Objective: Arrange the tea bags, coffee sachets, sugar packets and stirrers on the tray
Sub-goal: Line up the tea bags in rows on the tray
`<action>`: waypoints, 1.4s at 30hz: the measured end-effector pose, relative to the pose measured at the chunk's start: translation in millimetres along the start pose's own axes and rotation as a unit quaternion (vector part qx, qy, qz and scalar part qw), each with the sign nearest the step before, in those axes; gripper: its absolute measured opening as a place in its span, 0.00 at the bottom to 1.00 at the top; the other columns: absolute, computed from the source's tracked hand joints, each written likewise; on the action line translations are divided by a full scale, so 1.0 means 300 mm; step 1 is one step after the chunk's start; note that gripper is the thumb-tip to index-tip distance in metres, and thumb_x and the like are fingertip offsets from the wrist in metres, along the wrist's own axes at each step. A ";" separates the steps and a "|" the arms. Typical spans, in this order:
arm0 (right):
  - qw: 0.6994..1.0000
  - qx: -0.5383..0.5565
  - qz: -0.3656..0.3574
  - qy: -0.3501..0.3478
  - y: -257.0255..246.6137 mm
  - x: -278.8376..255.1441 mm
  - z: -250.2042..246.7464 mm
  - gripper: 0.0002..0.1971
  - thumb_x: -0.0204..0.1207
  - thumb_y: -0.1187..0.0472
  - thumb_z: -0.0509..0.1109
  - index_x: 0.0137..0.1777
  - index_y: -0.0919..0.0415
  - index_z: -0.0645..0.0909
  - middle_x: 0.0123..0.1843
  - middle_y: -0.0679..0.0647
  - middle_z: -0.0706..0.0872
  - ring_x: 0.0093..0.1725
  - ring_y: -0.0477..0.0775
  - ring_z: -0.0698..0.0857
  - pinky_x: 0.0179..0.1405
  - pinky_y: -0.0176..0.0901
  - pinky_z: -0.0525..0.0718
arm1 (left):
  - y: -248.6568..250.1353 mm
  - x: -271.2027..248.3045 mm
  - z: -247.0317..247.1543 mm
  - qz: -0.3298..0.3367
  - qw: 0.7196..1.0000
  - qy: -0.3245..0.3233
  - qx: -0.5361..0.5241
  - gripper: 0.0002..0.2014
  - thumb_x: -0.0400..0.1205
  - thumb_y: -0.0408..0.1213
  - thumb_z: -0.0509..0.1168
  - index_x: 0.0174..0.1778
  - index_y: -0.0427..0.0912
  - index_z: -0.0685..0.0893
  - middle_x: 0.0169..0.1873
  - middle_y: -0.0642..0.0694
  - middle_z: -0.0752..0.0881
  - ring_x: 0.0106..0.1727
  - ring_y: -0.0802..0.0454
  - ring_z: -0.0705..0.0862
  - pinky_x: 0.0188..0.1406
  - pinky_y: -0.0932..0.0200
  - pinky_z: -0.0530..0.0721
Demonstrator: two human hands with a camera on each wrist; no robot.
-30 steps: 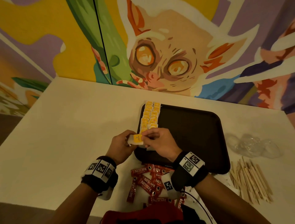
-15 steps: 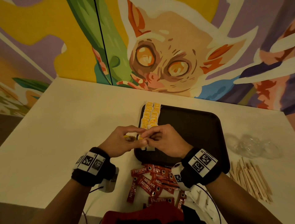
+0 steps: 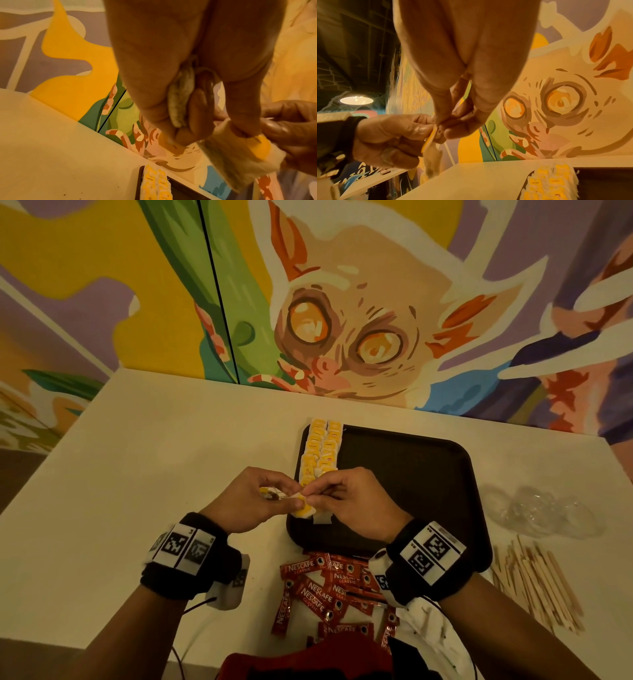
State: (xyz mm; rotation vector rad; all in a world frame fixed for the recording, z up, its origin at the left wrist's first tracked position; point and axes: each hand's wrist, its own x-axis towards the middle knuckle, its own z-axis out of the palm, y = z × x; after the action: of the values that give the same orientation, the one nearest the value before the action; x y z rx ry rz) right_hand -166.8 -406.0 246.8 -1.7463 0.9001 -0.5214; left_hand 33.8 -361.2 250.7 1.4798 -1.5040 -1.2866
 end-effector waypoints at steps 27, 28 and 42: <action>0.982 0.101 -0.017 0.156 0.061 0.040 0.093 0.10 0.80 0.73 0.68 0.54 0.62 0.88 0.49 0.63 0.90 0.51 0.62 0.88 0.55 0.63 0.88 | 0.006 0.023 0.066 0.022 0.955 0.176 -0.237 0.08 0.68 0.42 0.76 0.39 0.44 0.92 0.25 0.38 0.76 0.22 0.50 0.62 0.20 0.64 0.65; 0.982 0.106 -0.014 0.155 0.062 0.039 0.100 0.08 0.80 0.71 0.68 0.54 0.66 0.88 0.49 0.64 0.89 0.50 0.62 0.88 0.54 0.62 0.88 | 0.004 0.025 0.073 0.016 0.950 0.192 -0.247 0.07 0.67 0.42 0.76 0.38 0.45 0.92 0.27 0.38 0.79 0.21 0.52 0.64 0.20 0.64 0.66; 0.988 -0.001 0.091 0.124 0.210 0.067 0.132 0.13 0.80 0.51 0.71 0.49 0.61 0.88 0.48 0.54 0.91 0.50 0.52 0.89 0.55 0.55 0.88 | -0.099 0.008 0.107 -0.106 0.932 0.297 -0.179 0.02 0.78 0.42 0.74 0.43 0.50 0.91 0.39 0.56 0.89 0.23 0.59 0.72 0.21 0.61 0.75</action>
State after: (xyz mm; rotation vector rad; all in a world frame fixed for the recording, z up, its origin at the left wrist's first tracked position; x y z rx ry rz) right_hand -146.2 -407.9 172.5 -1.6050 1.2224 -0.6258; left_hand 13.2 -353.7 212.8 1.6140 -0.6939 -1.0219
